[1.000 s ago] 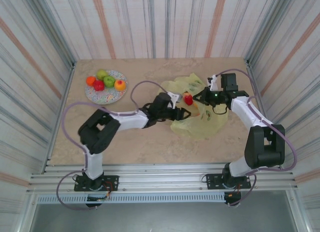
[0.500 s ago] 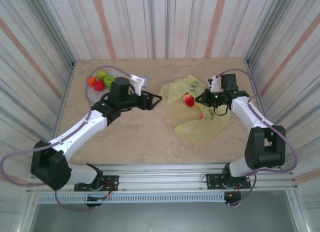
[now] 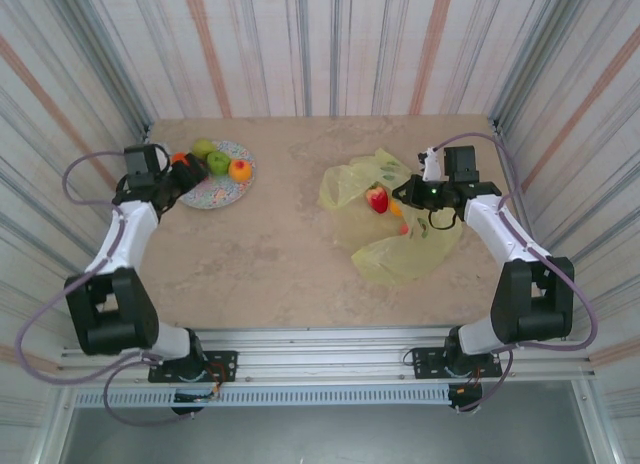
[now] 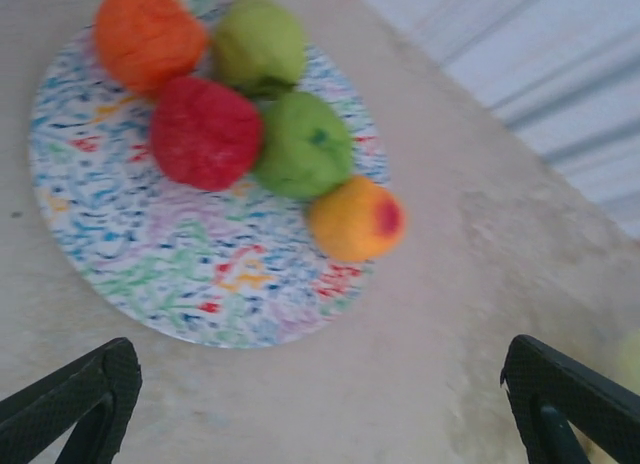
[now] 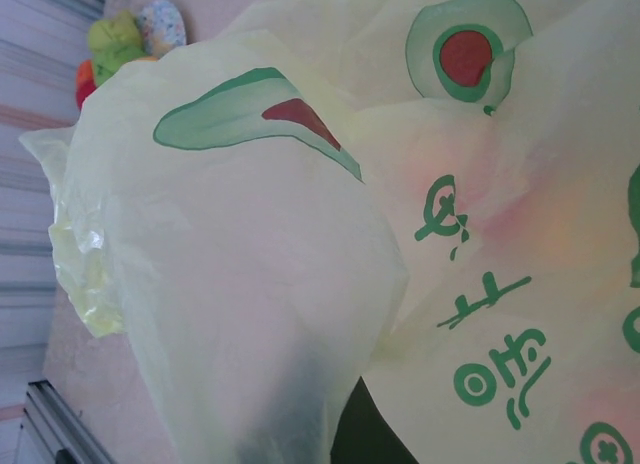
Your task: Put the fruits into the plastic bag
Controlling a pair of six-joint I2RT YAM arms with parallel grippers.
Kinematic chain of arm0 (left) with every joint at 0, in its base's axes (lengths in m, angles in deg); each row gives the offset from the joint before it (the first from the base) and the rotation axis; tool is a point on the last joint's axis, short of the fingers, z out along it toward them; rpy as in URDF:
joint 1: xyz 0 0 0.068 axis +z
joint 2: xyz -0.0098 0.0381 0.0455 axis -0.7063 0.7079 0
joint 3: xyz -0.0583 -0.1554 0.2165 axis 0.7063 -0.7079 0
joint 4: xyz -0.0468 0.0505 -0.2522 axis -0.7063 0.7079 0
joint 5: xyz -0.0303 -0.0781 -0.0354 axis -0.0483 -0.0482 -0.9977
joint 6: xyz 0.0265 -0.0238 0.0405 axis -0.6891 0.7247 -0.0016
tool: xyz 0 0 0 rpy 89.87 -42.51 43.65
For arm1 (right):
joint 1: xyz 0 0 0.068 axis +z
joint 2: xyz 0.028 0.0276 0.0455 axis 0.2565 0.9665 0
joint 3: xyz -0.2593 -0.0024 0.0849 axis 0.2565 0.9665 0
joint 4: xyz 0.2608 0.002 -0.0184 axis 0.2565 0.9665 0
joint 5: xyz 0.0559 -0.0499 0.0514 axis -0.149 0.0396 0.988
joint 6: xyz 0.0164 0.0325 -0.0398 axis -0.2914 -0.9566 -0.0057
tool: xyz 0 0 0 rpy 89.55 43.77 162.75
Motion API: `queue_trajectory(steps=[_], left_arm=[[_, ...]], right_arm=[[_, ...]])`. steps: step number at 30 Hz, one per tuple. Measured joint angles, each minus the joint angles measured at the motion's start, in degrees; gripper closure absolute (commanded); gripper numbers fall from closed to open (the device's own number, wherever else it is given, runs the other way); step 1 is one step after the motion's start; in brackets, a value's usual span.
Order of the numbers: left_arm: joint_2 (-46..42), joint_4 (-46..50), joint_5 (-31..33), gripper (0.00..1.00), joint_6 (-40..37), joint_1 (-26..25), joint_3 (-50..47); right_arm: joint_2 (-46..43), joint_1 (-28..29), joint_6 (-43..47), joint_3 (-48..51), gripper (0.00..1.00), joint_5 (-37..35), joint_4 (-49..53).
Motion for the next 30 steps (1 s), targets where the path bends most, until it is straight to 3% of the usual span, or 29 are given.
queue_trajectory(steps=[11,21,30], left_arm=[[22.6,5.9,3.4,0.02,-1.4,0.4,21.7],[33.3,9.3,4.0,0.11,-2.1,0.4,29.0],[36.0,9.8,4.0,0.2,-2.3,0.4,30.0]], right_arm=[[-0.1,0.0,1.0,0.0,1.0,0.2,-0.1],[-0.1,0.0,1.0,0.0,1.0,1.0,-0.3],[0.0,0.0,1.0,0.0,1.0,1.4,-0.3]])
